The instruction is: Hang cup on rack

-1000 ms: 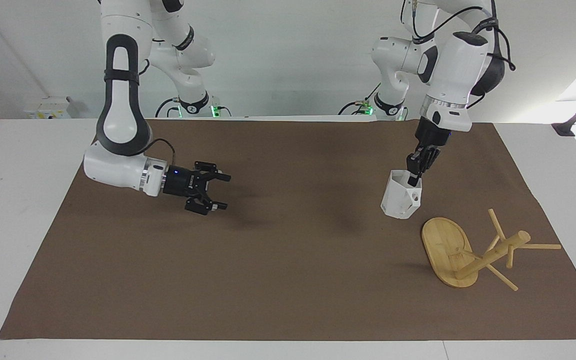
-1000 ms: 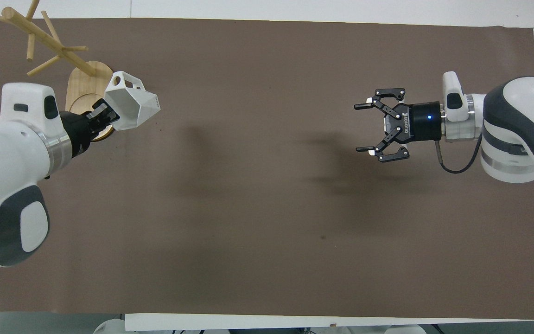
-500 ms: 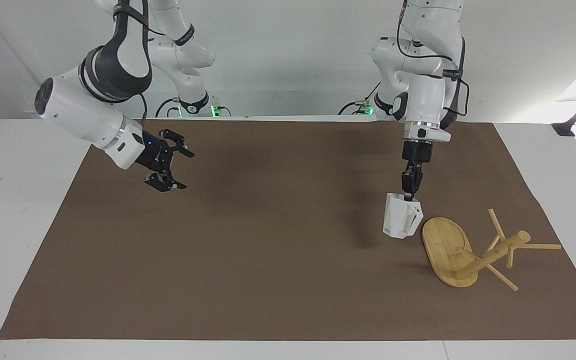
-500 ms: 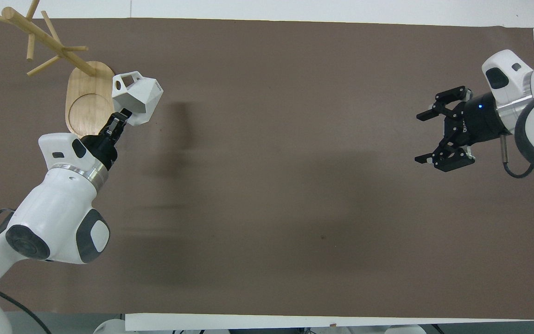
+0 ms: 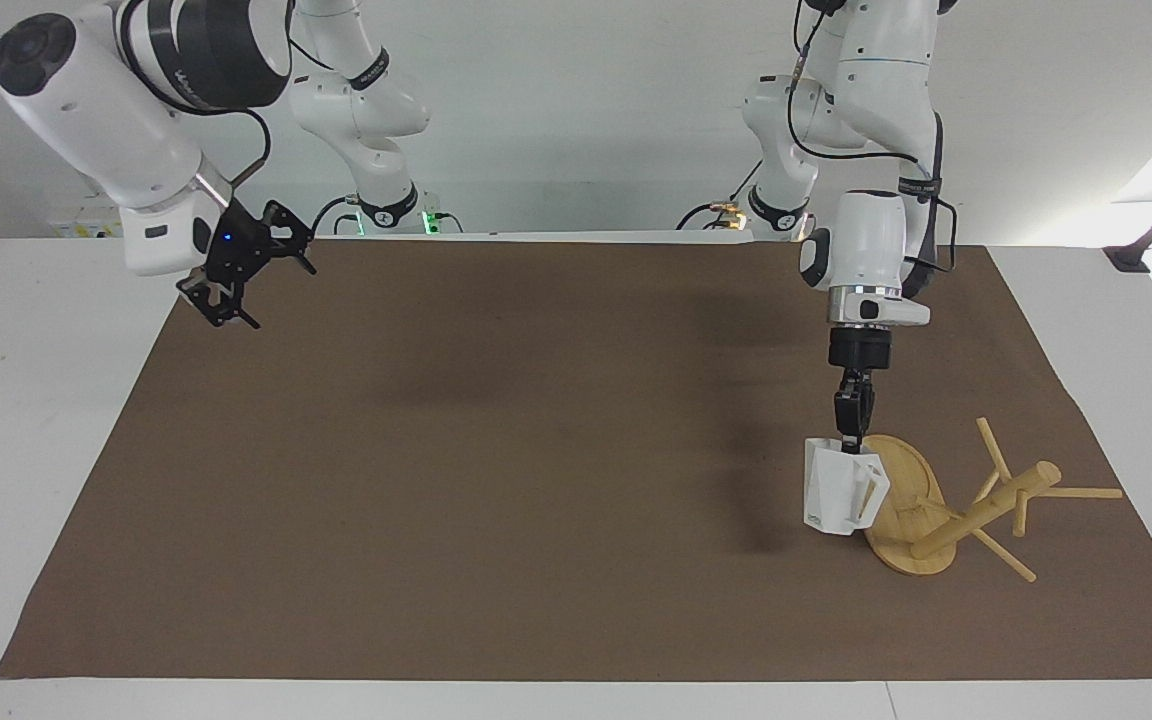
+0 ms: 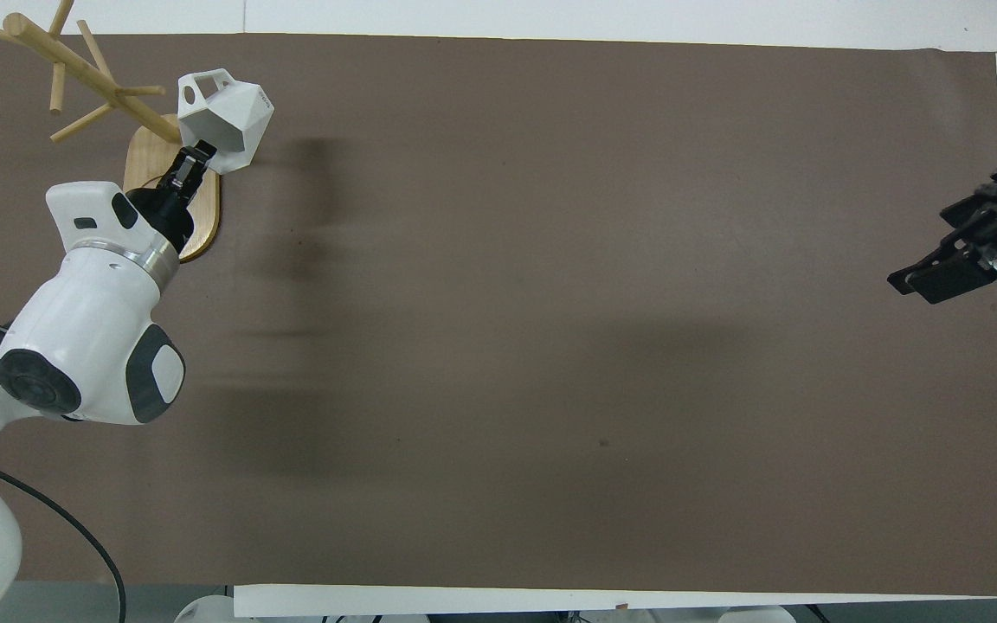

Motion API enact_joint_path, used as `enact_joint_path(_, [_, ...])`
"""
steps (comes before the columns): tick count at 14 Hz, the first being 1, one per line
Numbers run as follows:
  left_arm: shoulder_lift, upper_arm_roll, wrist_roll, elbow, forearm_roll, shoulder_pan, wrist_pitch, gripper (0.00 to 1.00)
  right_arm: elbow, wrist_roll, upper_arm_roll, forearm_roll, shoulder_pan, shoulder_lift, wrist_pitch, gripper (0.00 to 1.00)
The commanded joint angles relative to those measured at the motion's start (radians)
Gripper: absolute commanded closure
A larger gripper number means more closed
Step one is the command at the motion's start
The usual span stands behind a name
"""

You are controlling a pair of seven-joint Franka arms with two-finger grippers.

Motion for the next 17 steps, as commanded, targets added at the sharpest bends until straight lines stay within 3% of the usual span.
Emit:
enact_joint_path(1, [0.009, -0.014, -0.014, 0.016, 0.079, 0.057, 0.003, 1.0, 0.039, 0.226, -0.001, -0.092, 0.006, -0.012, -0.076, 0.0])
enact_joint_path(4, [0.01, -0.014, -0.015, 0.014, 0.081, 0.07, 0.003, 1.0, 0.03, 0.463, -0.062, -0.111, 0.052, -0.033, -0.102, 0.0])
enact_joint_path(9, [0.03, -0.017, -0.027, 0.016, 0.079, 0.097, -0.002, 1.0, -0.004, 0.578, -0.053, -0.112, 0.006, -0.057, -0.139, 0.0])
enact_joint_path(17, [0.068, -0.023, -0.03, 0.031, 0.081, 0.146, -0.025, 1.0, -0.01, 0.592, -0.064, -0.112, -0.017, -0.068, -0.13, 0.0])
